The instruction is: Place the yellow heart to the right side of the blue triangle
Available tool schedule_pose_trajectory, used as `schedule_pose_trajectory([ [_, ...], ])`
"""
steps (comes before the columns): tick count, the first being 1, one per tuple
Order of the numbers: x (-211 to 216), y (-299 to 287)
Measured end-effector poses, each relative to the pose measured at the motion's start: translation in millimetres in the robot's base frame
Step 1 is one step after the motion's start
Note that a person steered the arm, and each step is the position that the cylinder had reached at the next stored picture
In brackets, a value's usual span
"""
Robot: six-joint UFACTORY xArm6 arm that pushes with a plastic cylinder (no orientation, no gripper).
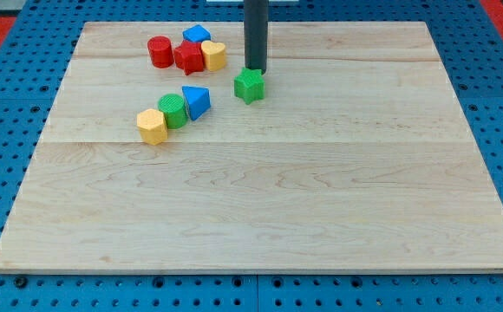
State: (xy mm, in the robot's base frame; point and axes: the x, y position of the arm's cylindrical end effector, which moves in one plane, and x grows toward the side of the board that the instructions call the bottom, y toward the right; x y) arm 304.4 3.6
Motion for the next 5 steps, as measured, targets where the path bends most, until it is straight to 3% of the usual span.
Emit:
schedule_pose_trajectory([
  [1,-20,37],
  [2,-97,0],
  [3,-93,-65],
  [4,-50,-66],
  [5,-33,-61],
])
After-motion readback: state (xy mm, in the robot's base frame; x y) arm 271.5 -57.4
